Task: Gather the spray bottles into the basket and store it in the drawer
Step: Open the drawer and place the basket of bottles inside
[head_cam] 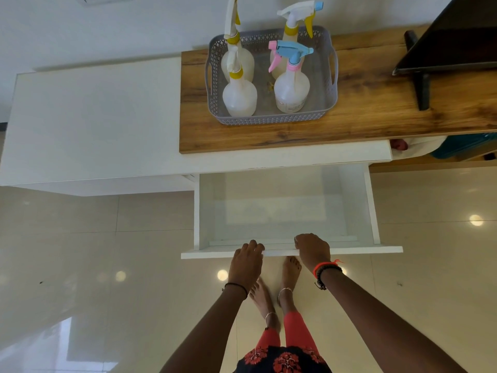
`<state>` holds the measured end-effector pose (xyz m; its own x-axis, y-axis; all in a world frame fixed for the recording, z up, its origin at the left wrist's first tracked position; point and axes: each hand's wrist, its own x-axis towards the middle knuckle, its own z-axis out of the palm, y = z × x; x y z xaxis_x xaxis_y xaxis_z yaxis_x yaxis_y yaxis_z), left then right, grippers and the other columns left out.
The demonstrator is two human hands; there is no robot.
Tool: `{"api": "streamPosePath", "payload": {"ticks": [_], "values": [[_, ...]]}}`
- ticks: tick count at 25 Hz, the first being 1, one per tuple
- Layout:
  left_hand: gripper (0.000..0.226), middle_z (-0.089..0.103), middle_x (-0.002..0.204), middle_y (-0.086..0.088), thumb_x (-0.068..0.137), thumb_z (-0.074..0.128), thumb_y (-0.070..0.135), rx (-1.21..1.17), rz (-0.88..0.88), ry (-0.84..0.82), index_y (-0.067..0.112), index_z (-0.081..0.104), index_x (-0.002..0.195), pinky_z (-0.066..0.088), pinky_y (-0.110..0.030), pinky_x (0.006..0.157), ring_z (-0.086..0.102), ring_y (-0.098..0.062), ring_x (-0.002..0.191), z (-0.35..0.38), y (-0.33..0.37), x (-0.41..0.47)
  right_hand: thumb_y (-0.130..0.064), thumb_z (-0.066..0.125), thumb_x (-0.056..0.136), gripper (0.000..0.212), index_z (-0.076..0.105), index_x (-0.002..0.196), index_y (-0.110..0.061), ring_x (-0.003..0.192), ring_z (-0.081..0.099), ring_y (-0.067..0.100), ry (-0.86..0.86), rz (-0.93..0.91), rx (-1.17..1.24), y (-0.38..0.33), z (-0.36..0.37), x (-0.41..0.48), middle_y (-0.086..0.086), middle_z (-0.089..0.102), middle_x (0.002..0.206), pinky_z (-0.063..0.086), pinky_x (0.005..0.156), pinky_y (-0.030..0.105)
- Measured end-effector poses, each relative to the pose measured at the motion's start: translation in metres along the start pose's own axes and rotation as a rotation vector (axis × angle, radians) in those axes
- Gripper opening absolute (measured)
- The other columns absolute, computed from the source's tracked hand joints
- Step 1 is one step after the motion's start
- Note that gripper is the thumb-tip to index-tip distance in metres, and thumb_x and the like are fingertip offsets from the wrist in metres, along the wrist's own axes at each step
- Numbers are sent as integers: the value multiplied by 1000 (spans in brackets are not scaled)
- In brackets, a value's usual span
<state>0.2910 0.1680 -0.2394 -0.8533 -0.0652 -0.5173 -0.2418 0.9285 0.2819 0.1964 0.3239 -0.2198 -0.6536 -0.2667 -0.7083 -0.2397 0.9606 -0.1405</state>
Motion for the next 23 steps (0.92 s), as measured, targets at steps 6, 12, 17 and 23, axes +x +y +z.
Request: {"api": "streamPosePath", "payload": {"ticks": [6,12,17,23], "values": [[27,58,115,1,95,39,7,-26,-3,-46,18,54,114,40,-28,87,56,-19,105,1,-3,3,8,49,82,27,64,89,-14,93,66,20,-29,36,-1,4,7,-2,2,69,96,54,80,27],[25,62,110,-3,95,43,8,-18,-34,-101,16,63,106,43,-30,83,60,-23,100,6,-3,4,4,47,85,30,70,98,-9,95,69,24,-75,40,9,6,9,-5,6,72,102,57,83,31],[23,63,108,-3,94,46,8,0,-43,-159,16,66,101,47,-32,82,62,-25,98,11,-3,0,1,50,85,28,74,96,-7,95,70,24,-144,38,60,11,13,-5,7,75,100,56,87,33],[22,65,108,-4,92,48,9,-56,-73,-246,15,68,97,49,-32,83,64,-26,98,13,-3,-4,3,56,80,24,76,87,-10,90,72,22,-194,10,97,16,21,-9,5,77,95,57,84,30]]}}
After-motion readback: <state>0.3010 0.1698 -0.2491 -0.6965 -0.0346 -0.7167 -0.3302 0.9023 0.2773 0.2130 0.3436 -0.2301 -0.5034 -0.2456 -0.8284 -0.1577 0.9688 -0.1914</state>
